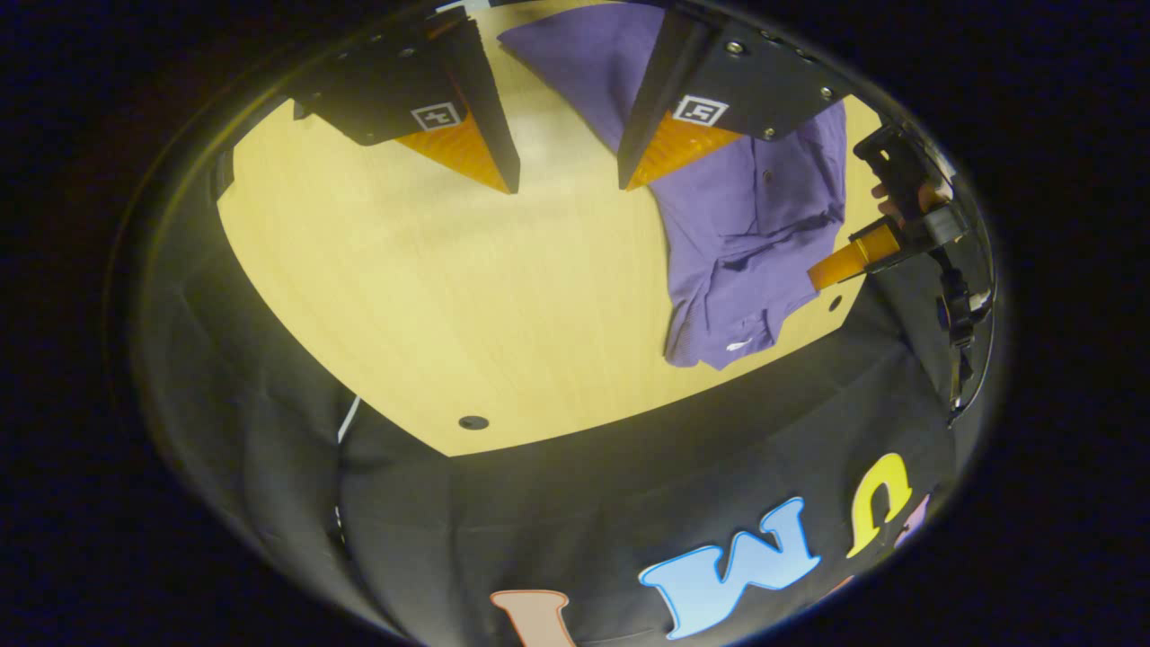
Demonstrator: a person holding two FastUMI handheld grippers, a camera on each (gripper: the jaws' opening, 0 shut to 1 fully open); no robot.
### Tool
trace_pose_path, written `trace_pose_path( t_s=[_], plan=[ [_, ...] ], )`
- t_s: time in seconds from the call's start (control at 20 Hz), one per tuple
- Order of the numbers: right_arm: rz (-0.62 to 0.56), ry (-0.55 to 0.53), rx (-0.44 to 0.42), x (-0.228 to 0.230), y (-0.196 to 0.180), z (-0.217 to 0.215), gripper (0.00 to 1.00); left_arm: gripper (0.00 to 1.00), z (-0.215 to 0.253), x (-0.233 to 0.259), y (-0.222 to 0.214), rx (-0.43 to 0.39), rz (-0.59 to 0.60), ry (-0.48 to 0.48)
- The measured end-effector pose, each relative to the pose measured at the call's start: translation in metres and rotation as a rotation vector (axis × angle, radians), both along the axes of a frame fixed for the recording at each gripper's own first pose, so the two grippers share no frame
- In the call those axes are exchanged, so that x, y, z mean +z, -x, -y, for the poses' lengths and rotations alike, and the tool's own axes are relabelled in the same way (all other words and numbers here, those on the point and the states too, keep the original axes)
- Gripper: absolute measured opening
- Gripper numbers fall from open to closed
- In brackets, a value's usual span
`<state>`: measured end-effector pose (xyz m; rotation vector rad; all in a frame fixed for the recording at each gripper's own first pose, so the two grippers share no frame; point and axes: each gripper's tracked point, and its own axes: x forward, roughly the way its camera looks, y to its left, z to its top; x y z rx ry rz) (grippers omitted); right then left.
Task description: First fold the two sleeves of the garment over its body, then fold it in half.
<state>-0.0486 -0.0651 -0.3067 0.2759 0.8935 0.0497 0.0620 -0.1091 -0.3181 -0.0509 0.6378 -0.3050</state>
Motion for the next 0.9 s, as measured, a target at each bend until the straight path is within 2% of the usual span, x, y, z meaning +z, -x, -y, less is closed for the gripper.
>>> trace_pose_path(
  t_s=[0.05,0.1,0.5,0.9],
  plan=[
    [-0.004,0.000,0.018,-0.002,0.004,-0.006,0.65,0.87,-0.012,-0.002,0.013,0.003,-0.002,-0.018],
    [-0.009,0.000,0.037,-0.004,0.009,-0.012,0.70,0.87,-0.024,-0.006,0.026,0.008,-0.010,-0.035],
    [-0.091,0.013,0.197,-0.029,0.056,-0.058,0.70,0.88,-0.101,-0.047,0.138,0.098,-0.145,-0.080],
    [-0.177,0.035,0.265,-0.059,0.088,-0.081,0.70,0.87,-0.132,-0.098,0.225,0.086,-0.289,-0.143]
  ],
)
